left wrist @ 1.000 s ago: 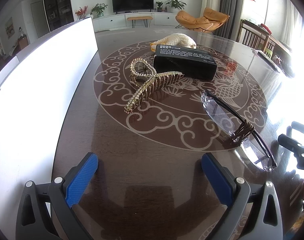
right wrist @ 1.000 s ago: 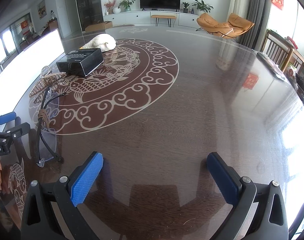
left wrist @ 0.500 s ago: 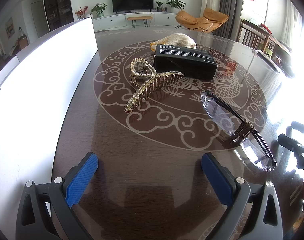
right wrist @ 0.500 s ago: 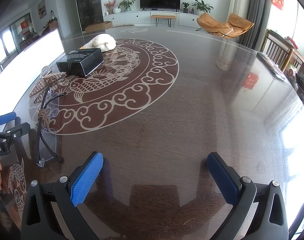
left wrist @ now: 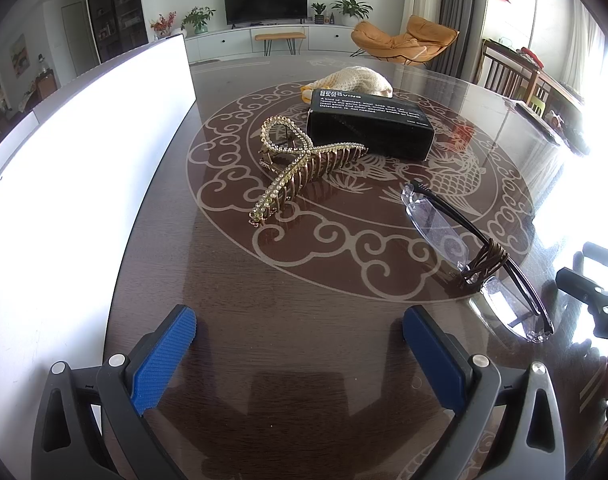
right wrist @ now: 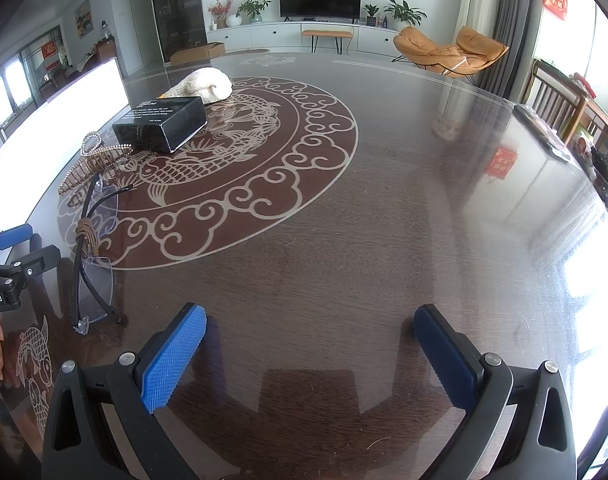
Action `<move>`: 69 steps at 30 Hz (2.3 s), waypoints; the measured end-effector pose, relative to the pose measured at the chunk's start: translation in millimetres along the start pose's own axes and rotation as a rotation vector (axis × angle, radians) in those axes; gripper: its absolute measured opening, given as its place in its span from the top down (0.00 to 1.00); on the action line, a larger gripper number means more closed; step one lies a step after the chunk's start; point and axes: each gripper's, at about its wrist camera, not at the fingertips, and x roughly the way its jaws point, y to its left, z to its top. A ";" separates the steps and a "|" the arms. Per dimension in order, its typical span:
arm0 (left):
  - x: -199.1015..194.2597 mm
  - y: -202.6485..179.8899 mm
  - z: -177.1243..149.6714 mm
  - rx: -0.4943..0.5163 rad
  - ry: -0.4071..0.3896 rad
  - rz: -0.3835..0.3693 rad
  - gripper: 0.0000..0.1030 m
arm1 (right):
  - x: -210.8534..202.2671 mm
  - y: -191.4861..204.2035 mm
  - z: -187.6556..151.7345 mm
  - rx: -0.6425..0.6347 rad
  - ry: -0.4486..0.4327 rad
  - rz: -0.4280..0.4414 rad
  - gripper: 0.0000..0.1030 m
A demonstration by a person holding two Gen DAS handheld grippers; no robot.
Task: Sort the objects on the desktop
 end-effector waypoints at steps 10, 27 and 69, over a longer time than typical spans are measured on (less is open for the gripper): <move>0.4 0.7 -0.1 0.000 0.000 0.000 0.00 | 0.4 -0.1 0.3 0.000 0.000 0.000 0.00; -14.0 1.7 -8.2 0.010 -0.039 0.041 0.00 | 1.0 -0.8 0.4 0.000 0.000 0.001 0.00; 17.2 -19.3 33.1 0.064 -0.004 -0.051 0.29 | 1.0 -3.2 -0.9 -0.001 0.000 0.001 0.00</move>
